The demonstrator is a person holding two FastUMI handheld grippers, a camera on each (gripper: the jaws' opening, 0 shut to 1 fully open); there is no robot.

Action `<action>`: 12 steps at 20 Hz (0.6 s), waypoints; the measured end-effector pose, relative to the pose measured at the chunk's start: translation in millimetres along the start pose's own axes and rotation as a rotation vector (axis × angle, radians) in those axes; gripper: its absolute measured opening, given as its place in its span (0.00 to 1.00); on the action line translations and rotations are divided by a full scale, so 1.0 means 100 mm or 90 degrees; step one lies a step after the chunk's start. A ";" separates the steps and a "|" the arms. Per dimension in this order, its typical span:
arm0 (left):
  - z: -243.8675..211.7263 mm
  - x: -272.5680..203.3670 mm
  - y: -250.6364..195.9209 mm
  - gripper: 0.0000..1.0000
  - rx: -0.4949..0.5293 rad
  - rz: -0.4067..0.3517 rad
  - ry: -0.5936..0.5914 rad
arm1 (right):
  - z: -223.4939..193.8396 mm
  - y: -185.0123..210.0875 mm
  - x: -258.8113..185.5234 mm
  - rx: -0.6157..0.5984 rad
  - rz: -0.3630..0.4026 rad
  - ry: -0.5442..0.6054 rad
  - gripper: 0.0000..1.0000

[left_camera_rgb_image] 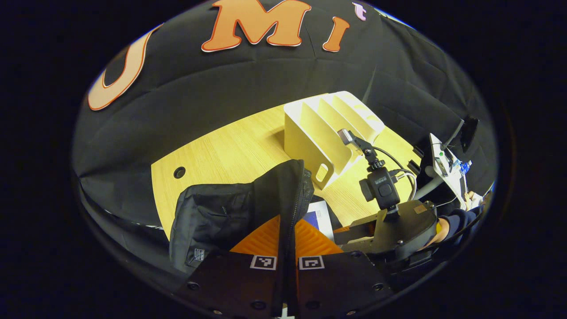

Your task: Open the schoolbag, grab two books from the bookshelf and put them into the schoolbag.

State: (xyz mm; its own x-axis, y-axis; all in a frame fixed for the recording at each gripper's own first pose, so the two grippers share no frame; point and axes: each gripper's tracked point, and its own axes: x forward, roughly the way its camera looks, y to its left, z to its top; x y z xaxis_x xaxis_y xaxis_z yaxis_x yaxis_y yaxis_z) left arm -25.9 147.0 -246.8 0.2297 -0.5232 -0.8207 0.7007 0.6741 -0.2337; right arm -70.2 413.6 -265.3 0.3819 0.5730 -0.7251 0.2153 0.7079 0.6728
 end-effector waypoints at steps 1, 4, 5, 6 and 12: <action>-0.02 -0.01 -0.02 0.05 -0.001 0.000 -0.004 | 0.00 -0.04 -0.03 -0.017 -0.010 -0.001 0.95; -0.04 -0.02 -0.03 0.05 0.013 0.008 -0.009 | 0.08 -0.12 -0.07 -0.010 -0.034 -0.010 0.97; -0.04 -0.01 -0.04 0.05 0.011 0.008 -0.011 | 0.09 -0.12 -0.14 -0.002 -0.033 -0.010 0.97; -0.04 -0.02 -0.04 0.04 0.008 0.008 -0.012 | 0.10 -0.13 -0.22 -0.004 -0.032 -0.010 0.97; -0.08 0.00 0.00 0.05 -0.003 0.062 -0.013 | 0.38 -0.31 -0.78 -0.017 -0.018 -0.098 0.97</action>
State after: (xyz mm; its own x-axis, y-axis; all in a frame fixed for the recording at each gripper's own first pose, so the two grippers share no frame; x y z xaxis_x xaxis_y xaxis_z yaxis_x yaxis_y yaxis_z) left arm -31.0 150.5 -251.0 0.3104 -0.4651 -0.8291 0.6708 0.7251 -0.1556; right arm -72.6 330.8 -223.9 0.5097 0.4842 -0.7112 0.2048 0.7346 0.6469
